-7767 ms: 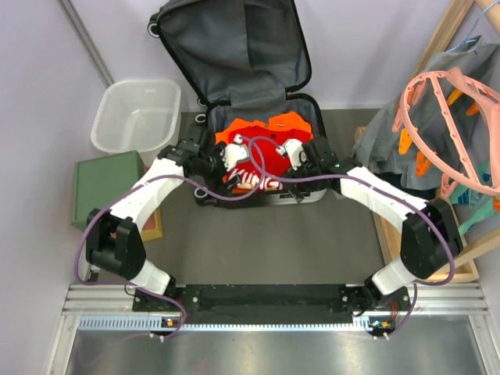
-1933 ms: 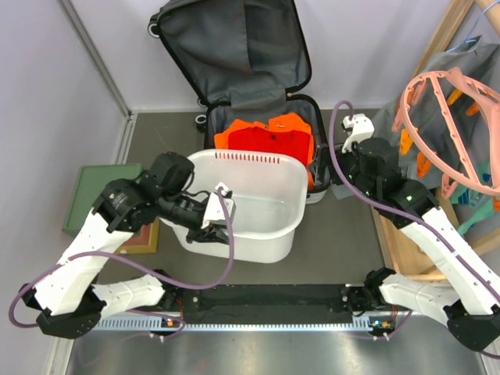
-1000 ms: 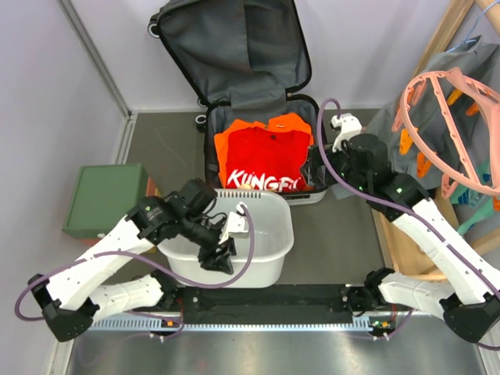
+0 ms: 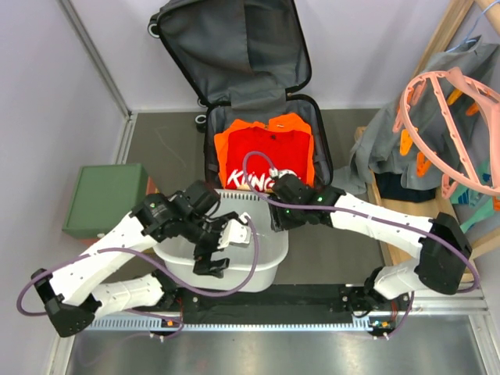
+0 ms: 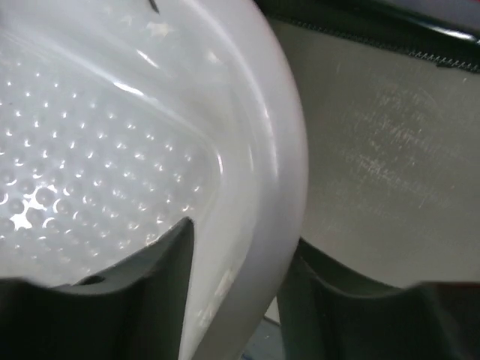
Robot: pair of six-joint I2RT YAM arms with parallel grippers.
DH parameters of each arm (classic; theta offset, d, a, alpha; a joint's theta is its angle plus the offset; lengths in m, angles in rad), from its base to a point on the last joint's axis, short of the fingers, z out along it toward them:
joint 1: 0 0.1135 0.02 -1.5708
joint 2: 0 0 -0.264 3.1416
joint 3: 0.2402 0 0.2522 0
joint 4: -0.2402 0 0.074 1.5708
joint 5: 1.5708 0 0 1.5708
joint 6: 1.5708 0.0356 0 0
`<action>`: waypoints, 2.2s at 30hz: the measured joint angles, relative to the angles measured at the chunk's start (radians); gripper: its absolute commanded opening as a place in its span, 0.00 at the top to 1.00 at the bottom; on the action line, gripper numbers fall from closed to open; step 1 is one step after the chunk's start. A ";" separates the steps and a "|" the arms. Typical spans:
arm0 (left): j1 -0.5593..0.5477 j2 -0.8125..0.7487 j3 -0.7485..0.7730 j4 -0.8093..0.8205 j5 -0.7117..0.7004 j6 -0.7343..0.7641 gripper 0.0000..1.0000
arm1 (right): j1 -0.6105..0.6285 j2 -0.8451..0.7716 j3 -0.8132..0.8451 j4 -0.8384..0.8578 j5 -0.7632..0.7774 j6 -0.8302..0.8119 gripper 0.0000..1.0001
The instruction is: Open, take out, and arrange the luggage
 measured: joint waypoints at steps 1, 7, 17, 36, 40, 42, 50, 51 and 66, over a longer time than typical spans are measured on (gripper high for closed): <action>0.001 0.002 0.032 -0.006 0.001 0.004 0.01 | 0.000 0.006 -0.002 -0.005 0.004 0.004 0.79; 0.005 -0.003 0.158 -0.041 0.069 0.026 0.01 | -0.036 0.006 -0.006 0.051 0.097 0.220 1.00; 0.026 -0.019 0.350 -0.026 0.054 -0.019 0.01 | 0.005 -0.140 -0.084 -0.041 0.164 0.157 1.00; 0.423 0.134 0.177 0.297 -0.364 -0.322 0.17 | -0.142 -0.368 -0.277 -0.154 0.261 0.209 0.43; 0.564 0.272 0.216 0.356 -0.278 -0.404 0.26 | -0.152 -0.368 -0.275 -0.159 0.271 0.157 0.13; 0.569 0.314 0.220 0.399 -0.255 -0.441 0.26 | -0.153 -0.368 -0.261 -0.182 0.285 0.116 0.12; 0.566 0.415 0.243 0.631 -0.258 -0.694 0.35 | -0.155 -0.296 0.056 -0.221 0.377 -0.120 0.20; 0.566 0.443 0.257 0.658 -0.266 -0.721 0.37 | -0.159 -0.280 0.098 -0.207 0.379 -0.145 0.27; 0.582 0.967 0.557 0.778 -0.324 -0.862 0.45 | -0.538 0.340 0.362 0.055 0.006 -0.230 0.59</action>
